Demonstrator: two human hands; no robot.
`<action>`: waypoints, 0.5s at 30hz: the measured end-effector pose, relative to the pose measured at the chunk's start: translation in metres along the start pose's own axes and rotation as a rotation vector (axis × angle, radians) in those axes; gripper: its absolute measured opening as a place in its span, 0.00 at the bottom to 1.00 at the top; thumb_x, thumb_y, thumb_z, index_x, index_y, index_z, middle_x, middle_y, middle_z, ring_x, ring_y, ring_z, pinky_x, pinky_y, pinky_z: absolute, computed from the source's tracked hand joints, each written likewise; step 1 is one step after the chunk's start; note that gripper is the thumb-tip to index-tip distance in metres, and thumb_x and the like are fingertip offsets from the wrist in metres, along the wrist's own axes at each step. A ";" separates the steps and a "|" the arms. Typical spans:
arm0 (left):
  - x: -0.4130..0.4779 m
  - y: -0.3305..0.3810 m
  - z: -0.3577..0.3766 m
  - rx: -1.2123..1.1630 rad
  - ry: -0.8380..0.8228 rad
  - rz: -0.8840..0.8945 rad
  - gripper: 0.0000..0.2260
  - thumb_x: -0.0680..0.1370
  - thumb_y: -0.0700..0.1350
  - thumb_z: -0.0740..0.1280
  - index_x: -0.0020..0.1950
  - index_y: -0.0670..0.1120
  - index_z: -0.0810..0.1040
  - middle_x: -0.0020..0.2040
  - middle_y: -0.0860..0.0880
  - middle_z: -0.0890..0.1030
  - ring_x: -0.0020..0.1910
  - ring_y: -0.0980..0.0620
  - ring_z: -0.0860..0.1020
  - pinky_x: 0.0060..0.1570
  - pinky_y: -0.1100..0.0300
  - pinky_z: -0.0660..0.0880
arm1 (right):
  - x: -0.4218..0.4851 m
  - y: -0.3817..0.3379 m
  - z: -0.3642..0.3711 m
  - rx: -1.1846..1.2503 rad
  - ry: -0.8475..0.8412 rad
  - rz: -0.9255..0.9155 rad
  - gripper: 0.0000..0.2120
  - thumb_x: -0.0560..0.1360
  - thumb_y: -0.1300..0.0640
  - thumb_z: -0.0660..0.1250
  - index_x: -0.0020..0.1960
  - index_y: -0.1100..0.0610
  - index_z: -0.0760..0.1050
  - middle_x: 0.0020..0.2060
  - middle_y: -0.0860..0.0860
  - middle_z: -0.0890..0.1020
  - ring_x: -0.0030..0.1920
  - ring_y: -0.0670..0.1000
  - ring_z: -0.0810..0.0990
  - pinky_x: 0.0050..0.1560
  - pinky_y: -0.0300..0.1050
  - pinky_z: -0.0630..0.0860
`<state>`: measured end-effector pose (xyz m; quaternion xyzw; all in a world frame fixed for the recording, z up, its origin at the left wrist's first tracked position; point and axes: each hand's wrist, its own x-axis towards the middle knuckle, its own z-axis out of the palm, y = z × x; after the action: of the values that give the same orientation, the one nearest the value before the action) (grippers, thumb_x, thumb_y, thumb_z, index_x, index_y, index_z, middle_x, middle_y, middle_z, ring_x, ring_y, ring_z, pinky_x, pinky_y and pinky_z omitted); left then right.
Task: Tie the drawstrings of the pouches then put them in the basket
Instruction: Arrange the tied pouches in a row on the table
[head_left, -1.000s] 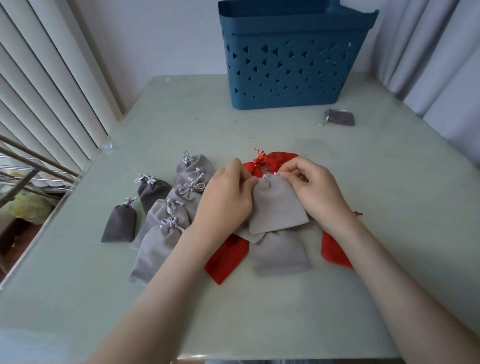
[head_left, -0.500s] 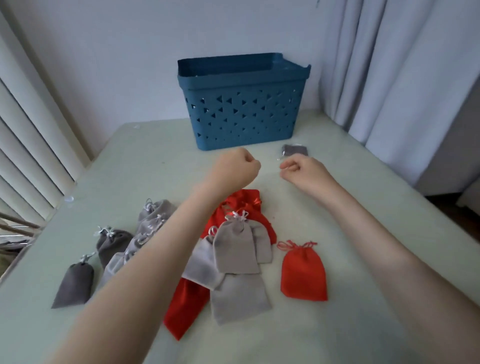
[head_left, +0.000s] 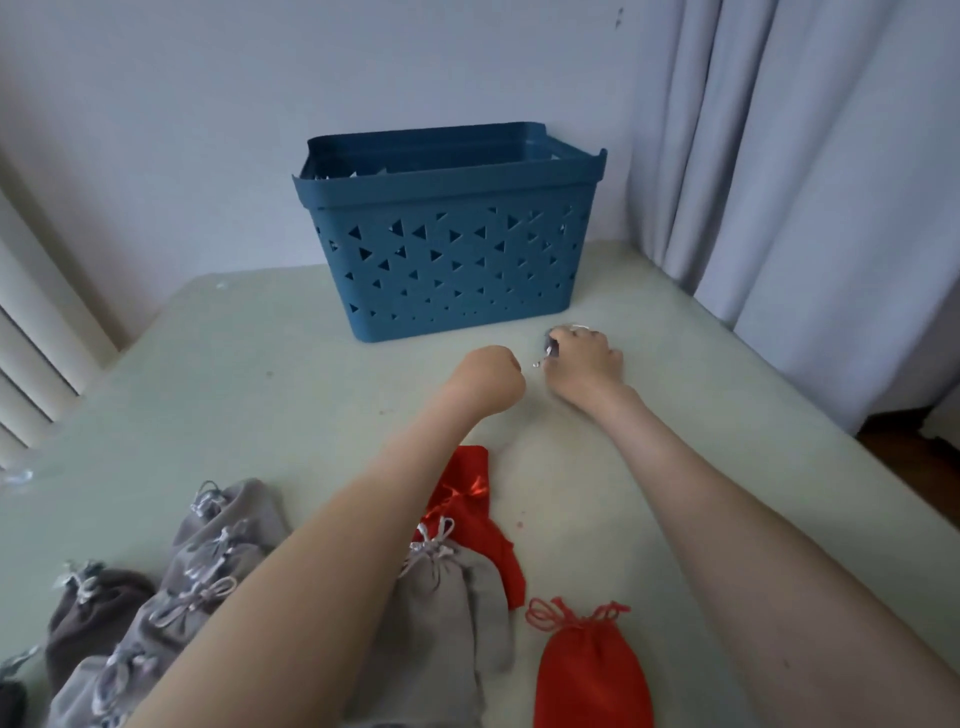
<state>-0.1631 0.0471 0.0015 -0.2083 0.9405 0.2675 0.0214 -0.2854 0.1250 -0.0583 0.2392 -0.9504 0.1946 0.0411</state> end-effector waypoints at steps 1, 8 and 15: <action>0.003 -0.001 0.002 0.001 0.001 0.000 0.09 0.79 0.36 0.53 0.50 0.45 0.70 0.44 0.48 0.70 0.47 0.47 0.68 0.39 0.60 0.68 | 0.002 0.003 0.004 -0.048 0.049 -0.029 0.11 0.76 0.60 0.58 0.57 0.52 0.72 0.63 0.50 0.73 0.66 0.55 0.66 0.60 0.47 0.60; -0.004 -0.007 0.000 -0.065 0.063 -0.005 0.12 0.80 0.41 0.55 0.56 0.39 0.76 0.50 0.45 0.75 0.46 0.47 0.71 0.40 0.61 0.68 | 0.005 0.009 0.005 -0.143 0.170 -0.107 0.12 0.78 0.64 0.58 0.59 0.54 0.70 0.59 0.53 0.76 0.62 0.55 0.70 0.55 0.46 0.60; -0.024 -0.005 -0.009 -0.059 0.088 0.007 0.08 0.79 0.41 0.56 0.48 0.42 0.74 0.49 0.43 0.77 0.44 0.46 0.73 0.44 0.57 0.70 | 0.000 -0.011 -0.009 -0.332 0.107 -0.243 0.12 0.77 0.66 0.55 0.56 0.57 0.71 0.58 0.55 0.76 0.61 0.56 0.70 0.56 0.48 0.63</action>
<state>-0.1388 0.0477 0.0106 -0.2169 0.9330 0.2859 -0.0270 -0.2806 0.1194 -0.0457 0.3315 -0.9300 0.0414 0.1534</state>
